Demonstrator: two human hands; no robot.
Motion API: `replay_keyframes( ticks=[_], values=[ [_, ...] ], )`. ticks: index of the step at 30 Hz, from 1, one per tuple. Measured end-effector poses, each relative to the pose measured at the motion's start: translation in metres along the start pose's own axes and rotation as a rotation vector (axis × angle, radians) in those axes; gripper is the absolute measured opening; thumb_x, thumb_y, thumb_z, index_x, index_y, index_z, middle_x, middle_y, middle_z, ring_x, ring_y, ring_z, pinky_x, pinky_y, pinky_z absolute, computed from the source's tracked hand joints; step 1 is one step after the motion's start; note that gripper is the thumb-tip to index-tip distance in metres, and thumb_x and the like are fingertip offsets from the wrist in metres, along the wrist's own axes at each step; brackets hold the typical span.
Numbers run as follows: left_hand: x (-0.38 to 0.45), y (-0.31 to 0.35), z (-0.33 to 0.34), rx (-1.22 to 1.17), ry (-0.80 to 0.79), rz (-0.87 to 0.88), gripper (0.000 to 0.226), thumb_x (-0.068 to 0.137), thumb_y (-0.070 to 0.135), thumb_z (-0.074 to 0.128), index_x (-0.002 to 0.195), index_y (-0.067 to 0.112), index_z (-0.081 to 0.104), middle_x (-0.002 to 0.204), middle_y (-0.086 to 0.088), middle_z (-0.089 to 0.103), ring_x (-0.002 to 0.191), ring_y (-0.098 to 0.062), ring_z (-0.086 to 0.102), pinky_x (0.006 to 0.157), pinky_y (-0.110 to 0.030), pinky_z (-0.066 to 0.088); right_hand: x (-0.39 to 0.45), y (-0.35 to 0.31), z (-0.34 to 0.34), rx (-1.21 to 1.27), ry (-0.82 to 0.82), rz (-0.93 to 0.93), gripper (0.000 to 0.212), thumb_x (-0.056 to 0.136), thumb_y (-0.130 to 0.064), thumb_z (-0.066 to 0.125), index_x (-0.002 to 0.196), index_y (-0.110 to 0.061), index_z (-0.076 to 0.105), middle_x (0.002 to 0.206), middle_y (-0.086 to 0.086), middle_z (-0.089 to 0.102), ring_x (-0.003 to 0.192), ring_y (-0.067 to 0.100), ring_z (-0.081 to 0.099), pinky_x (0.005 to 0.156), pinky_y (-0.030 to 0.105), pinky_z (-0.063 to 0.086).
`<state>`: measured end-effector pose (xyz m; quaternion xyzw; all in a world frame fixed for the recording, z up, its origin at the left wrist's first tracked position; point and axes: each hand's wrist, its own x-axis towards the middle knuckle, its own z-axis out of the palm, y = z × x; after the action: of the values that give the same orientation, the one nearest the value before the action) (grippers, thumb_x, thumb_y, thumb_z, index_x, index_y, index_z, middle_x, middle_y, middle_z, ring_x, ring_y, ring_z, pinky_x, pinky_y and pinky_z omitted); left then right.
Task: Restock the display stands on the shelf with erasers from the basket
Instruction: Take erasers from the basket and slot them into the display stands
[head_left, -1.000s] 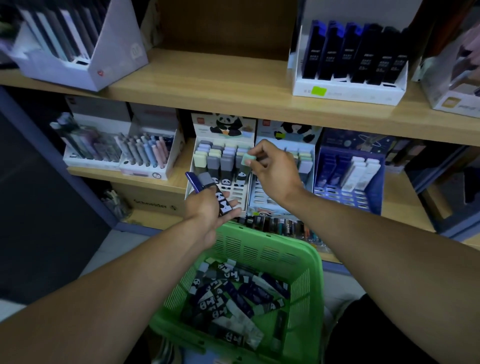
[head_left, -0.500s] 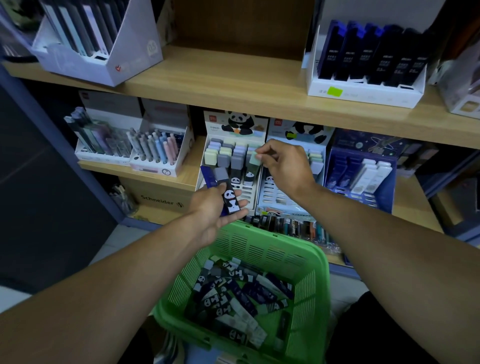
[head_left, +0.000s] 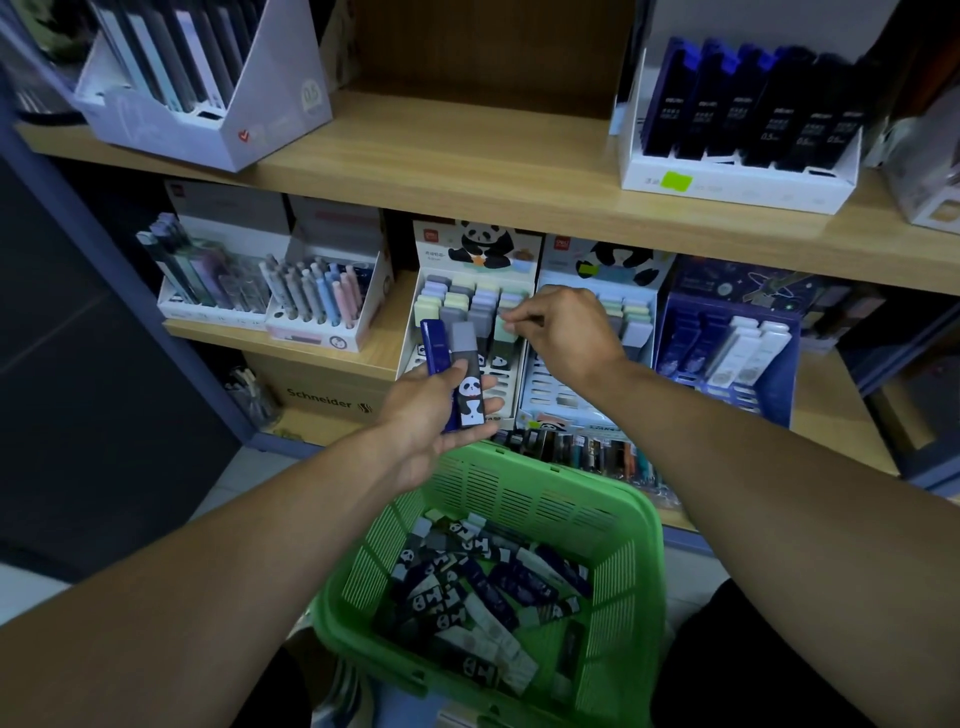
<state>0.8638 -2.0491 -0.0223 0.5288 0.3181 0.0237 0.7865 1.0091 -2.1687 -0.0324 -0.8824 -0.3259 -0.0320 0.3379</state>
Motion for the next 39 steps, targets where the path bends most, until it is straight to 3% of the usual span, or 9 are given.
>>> replay_keyframes(
  ticks=[4,6,10,16,23,26,31,35,39],
  values=[
    [0.0,-0.002,-0.002,0.04,-0.054,-0.004,0.013,0.104,0.024,0.051,0.11,0.017,0.061,0.1,-0.005,0.078,0.086,-0.021,0.075,0.059,-0.032,0.06,-0.008,-0.007,-0.004,0.244,0.06,0.106,0.022,0.095,-0.035,0.067,0.109,-0.021,0.077,0.102,-0.003,0.074,0.088,0.01,0.069,0.082,0.025,0.054],
    [0.0,-0.002,0.0,0.067,-0.076,-0.01,0.016,0.103,0.025,0.052,0.113,0.016,0.061,0.1,-0.003,0.078,0.086,-0.02,0.075,0.059,-0.031,0.06,-0.013,-0.014,-0.009,0.465,-0.026,0.201,0.019,0.094,-0.04,0.067,0.103,-0.026,0.075,0.092,-0.003,0.075,0.074,0.013,0.071,0.074,0.031,0.06],
    [0.0,-0.003,0.01,0.107,-0.121,-0.036,0.021,0.102,0.026,0.054,0.118,0.015,0.063,0.099,-0.002,0.078,0.088,-0.019,0.076,0.059,-0.03,0.059,-0.027,-0.018,-0.02,0.605,-0.213,0.255,0.025,0.089,-0.024,0.074,0.114,-0.019,0.071,0.086,0.005,0.075,0.069,0.018,0.071,0.068,0.029,0.059],
    [-0.004,-0.006,0.027,0.144,-0.141,-0.052,0.024,0.102,0.031,0.055,0.116,0.016,0.066,0.1,0.0,0.078,0.076,-0.013,0.072,0.053,-0.025,0.054,-0.035,0.0,-0.04,0.735,-0.233,0.387,0.018,0.09,-0.006,0.071,0.108,-0.006,0.068,0.086,0.007,0.074,0.072,0.018,0.068,0.064,0.025,0.056],
    [-0.006,-0.006,0.039,0.094,-0.138,-0.075,0.025,0.101,0.029,0.056,0.118,0.013,0.065,0.1,-0.004,0.078,0.07,-0.014,0.07,0.048,-0.023,0.052,-0.043,0.01,-0.051,0.826,-0.174,0.421,0.026,0.09,-0.005,0.071,0.115,-0.009,0.066,0.098,0.014,0.072,0.076,0.018,0.069,0.071,0.028,0.058],
    [-0.005,-0.008,0.043,0.084,-0.127,-0.085,0.023,0.102,0.027,0.056,0.116,0.013,0.065,0.095,-0.004,0.078,0.072,-0.016,0.072,0.048,-0.024,0.053,-0.045,0.009,-0.054,0.826,-0.147,0.42,0.026,0.089,-0.003,0.071,0.113,-0.008,0.065,0.095,0.012,0.074,0.075,0.018,0.072,0.075,0.03,0.061],
    [-0.001,-0.01,0.043,0.064,-0.07,-0.117,0.026,0.105,0.033,0.047,0.117,0.015,0.062,0.105,-0.009,0.076,0.078,-0.022,0.073,0.054,-0.03,0.059,-0.037,0.017,-0.066,0.62,0.156,0.296,0.018,0.096,-0.005,0.064,0.111,-0.016,0.062,0.093,0.008,0.065,0.078,0.023,0.07,0.072,0.027,0.06],
    [0.002,-0.008,0.039,0.037,-0.001,-0.106,0.054,0.104,0.056,0.031,0.115,0.015,0.064,0.1,-0.01,0.077,0.078,-0.025,0.073,0.054,-0.031,0.058,-0.041,0.026,-0.055,0.355,0.125,0.171,0.018,0.097,-0.013,0.064,0.109,-0.026,0.062,0.102,-0.001,0.061,0.09,0.022,0.068,0.079,0.04,0.059],
    [0.005,-0.007,0.035,0.036,0.029,-0.093,0.062,0.105,0.057,0.024,0.115,0.013,0.067,0.093,-0.009,0.078,0.072,-0.023,0.073,0.052,-0.029,0.057,-0.038,0.024,-0.042,0.244,0.078,0.105,0.013,0.099,-0.015,0.062,0.111,-0.021,0.061,0.106,0.001,0.061,0.092,0.017,0.067,0.082,0.043,0.056]
  ],
)
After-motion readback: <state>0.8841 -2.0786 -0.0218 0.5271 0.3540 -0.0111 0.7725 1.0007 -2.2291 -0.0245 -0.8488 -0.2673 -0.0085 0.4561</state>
